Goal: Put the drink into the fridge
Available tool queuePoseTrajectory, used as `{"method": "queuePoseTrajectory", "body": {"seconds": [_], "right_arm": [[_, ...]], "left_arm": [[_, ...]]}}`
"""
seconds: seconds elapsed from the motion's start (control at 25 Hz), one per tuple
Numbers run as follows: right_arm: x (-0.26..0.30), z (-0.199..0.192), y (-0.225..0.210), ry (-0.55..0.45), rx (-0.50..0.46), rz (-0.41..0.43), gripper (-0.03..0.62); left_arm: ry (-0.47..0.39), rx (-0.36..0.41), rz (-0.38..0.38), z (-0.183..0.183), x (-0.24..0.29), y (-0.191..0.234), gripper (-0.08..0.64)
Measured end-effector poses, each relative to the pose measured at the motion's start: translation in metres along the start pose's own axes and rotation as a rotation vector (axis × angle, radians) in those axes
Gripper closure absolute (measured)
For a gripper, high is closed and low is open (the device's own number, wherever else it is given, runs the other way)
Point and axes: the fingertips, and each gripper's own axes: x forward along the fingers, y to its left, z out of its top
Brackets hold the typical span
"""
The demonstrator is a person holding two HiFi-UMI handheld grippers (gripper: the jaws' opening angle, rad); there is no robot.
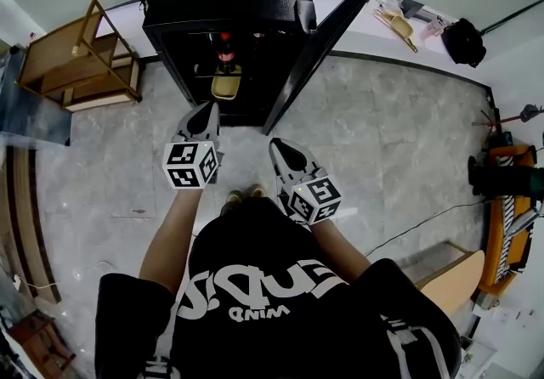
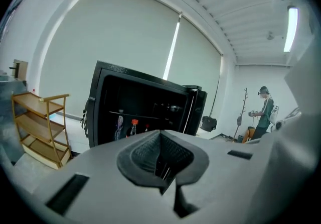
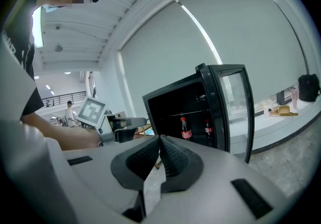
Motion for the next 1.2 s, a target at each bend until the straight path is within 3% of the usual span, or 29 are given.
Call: {"method": "queuePoseTrajectory", "body": {"seconds": [0.48, 0.92, 1.2], "right_arm": [[-0.012, 0.02, 0.004, 0.001, -0.006, 0.047, 0.568], [-0.025, 0.034, -0.012, -0.019, -0.027, 0.021, 0.568], [-0.024, 0.035, -0.014, -0.037, -0.033, 0.015, 0.568]], "left_arm": [[-0.017, 0.052, -0.01, 0.013, -0.083, -0.021, 0.552], [-0.032, 0.037, -0.026, 0.012, -0.117, -0.038, 0.552], [-0.061, 0.084, -0.023, 0.015, -0.116, -0.041, 0.552]]}}
